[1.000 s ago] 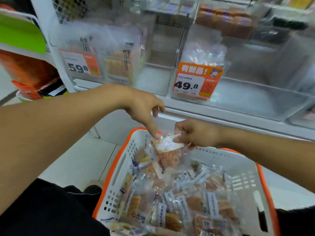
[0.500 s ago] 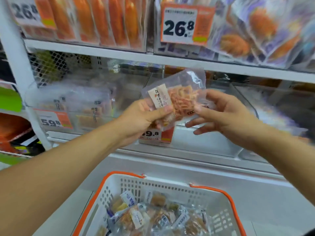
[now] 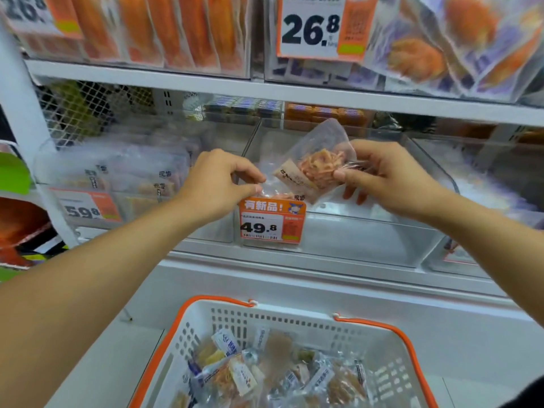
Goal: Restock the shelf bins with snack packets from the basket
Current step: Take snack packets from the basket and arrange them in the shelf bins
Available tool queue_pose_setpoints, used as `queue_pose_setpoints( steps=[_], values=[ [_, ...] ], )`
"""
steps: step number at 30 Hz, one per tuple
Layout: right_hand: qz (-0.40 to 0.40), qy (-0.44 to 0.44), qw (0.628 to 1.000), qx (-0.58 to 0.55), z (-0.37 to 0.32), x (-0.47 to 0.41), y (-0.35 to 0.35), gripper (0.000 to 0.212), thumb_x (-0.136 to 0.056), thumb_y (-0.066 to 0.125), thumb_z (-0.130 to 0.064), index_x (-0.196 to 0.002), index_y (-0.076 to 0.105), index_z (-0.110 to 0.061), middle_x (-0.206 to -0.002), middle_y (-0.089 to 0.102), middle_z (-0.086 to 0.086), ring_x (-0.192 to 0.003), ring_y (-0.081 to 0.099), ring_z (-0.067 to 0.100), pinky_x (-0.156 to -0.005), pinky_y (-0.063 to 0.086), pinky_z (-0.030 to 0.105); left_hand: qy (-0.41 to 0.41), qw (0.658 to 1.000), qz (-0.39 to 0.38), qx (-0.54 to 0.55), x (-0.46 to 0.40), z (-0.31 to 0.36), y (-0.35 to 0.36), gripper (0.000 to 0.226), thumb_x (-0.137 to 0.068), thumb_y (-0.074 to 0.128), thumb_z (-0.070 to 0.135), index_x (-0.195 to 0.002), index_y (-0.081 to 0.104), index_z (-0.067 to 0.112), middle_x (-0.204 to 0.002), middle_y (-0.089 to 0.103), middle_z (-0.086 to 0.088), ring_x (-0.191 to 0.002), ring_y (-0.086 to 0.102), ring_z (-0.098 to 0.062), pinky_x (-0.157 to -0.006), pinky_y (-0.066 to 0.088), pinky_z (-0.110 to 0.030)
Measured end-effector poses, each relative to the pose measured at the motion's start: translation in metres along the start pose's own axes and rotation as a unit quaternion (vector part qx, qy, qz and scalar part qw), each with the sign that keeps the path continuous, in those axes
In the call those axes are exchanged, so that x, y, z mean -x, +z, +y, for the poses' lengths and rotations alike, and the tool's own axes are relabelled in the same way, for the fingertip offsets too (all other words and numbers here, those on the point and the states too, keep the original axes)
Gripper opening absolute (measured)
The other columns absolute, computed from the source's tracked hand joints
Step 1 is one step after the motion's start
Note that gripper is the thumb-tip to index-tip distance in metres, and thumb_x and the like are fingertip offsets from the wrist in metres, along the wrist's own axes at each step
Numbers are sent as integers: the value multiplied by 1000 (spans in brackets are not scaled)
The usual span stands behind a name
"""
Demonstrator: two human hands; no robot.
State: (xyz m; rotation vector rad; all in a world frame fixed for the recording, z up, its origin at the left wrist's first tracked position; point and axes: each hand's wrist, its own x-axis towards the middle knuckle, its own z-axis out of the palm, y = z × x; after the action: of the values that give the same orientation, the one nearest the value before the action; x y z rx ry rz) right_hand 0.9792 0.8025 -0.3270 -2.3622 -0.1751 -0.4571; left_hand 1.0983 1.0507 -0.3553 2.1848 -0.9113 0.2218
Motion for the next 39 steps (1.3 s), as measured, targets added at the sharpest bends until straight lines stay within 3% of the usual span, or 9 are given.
queue_pose_setpoints(
  steps=[9, 14, 18, 21, 24, 28, 33, 36, 39],
  values=[
    [-63, 137, 987, -54, 24, -17, 16, 13, -96, 62, -10, -97, 68, -21, -76, 74, 0, -61, 65, 20, -59, 59, 37, -24, 999, -36, -11, -15, -2, -4, 19, -75, 84, 11, -76, 70, 24, -67, 71, 9, -55, 60, 9, -63, 49, -16],
    [-12, 258, 966, -4, 39, -25, -38, 25, -92, 69, -21, -117, 63, -21, -98, 74, 5, -74, 69, 22, -69, 60, 39, -12, 1000, 28, -2, -17, 10, 0, 21, -83, 77, 29, -102, 70, 25, -77, 55, 22, -65, 50, 5, -59, 41, -18],
    [-8, 306, 951, 37, 39, -51, -55, 15, -95, 65, -15, -104, 63, -26, -100, 68, 5, -78, 69, 23, -63, 60, 30, 54, 995, -15, -80, -28, 18, 12, 39, -97, 58, 33, -133, 59, 20, -126, 65, 4, -118, 59, -16, -101, 44, -34],
    [-35, 356, 928, 105, 44, -68, -57, 16, -98, 61, -13, -112, 61, -18, -99, 66, 7, -83, 69, 23, -67, 62, 31, 63, 972, -85, -208, -43, 19, 26, 42, -102, 42, 36, -140, 53, 22, -140, 57, -2, -131, 50, -24, -110, 36, -44],
    [-31, 312, 903, 294, 70, -85, -34, 16, -99, 57, -11, -115, 59, -7, -107, 65, 13, -91, 69, 27, -78, 62, 39, 52, 954, -125, -266, -53, 19, 29, 41, -102, 39, 33, -141, 49, 27, -139, 58, -2, -129, 50, -25, -111, 33, -46],
    [-23, 243, 891, 384, 108, -120, 1, 10, -96, 57, -8, -106, 60, -8, -97, 57, 8, -84, 58, 20, -71, 49, 25, 46, 950, -130, -279, -60, 9, 25, 43, -101, 46, 34, -143, 47, 25, -140, 57, -3, -128, 51, -25, -113, 32, -44],
    [96, 233, 939, 236, 141, -153, 23, 15, -92, 67, -11, -102, 56, -14, -92, 55, 1, -88, 57, 18, -74, 48, 26, 49, 978, -91, -182, -58, 7, 27, 41, -103, 42, 32, -142, 50, 23, -140, 57, -2, -129, 52, -24, -109, 38, -39],
    [165, 318, 931, 67, 148, -151, 33, 41, -83, 80, -30, -107, 54, -8, -96, 58, 4, -83, 57, 17, -57, 43, 20, 63, 983, -65, -161, -58, 11, 28, 41, -102, 44, 32, -141, 53, 21, -135, 61, -2, -122, 57, -23, -104, 40, -36],
    [166, 371, 914, 18, 153, -152, 33, 27, -90, 73, -27, -101, 59, -6, -90, 61, 8, -69, 54, 15, -55, 44, 21, 69, 984, -57, -153, -58, 13, 29, 41, -102, 45, 31, -141, 53, 22, -137, 60, 0, -126, 55, -21, -105, 39, -36]
  ],
)
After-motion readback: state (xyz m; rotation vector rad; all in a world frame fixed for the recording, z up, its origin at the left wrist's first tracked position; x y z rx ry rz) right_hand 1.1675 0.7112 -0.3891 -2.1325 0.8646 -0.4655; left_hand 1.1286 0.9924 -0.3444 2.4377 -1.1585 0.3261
